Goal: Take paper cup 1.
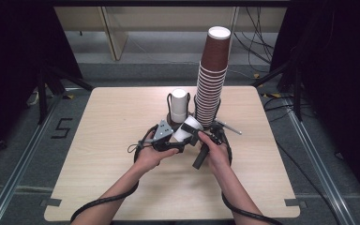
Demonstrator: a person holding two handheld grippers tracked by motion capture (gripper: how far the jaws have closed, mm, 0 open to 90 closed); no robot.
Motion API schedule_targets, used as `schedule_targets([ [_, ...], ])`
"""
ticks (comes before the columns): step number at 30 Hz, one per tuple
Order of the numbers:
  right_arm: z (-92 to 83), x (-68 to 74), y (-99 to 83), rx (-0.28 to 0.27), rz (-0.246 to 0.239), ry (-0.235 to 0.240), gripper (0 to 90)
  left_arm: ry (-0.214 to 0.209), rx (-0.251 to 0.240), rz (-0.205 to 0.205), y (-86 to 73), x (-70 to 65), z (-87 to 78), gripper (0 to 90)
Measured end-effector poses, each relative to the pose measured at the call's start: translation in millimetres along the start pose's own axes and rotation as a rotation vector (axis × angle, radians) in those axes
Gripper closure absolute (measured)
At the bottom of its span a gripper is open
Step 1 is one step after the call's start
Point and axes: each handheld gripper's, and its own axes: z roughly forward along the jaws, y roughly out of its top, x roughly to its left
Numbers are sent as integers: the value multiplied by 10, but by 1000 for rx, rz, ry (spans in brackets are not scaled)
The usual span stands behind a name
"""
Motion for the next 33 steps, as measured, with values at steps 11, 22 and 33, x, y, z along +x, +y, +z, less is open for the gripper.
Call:
schedule_targets([
  [11, 12, -9, 1, 2, -11, 6, 225, 4, -1, 4, -10, -7, 6, 345],
  [22, 0, -7, 0, 6, 5, -16, 265, 6, 9, 18, -27, -18, 15, 336],
  [33, -7, -13, 6, 10, -20, -38, 306, 3, 19, 24, -45, -21, 19, 325],
])
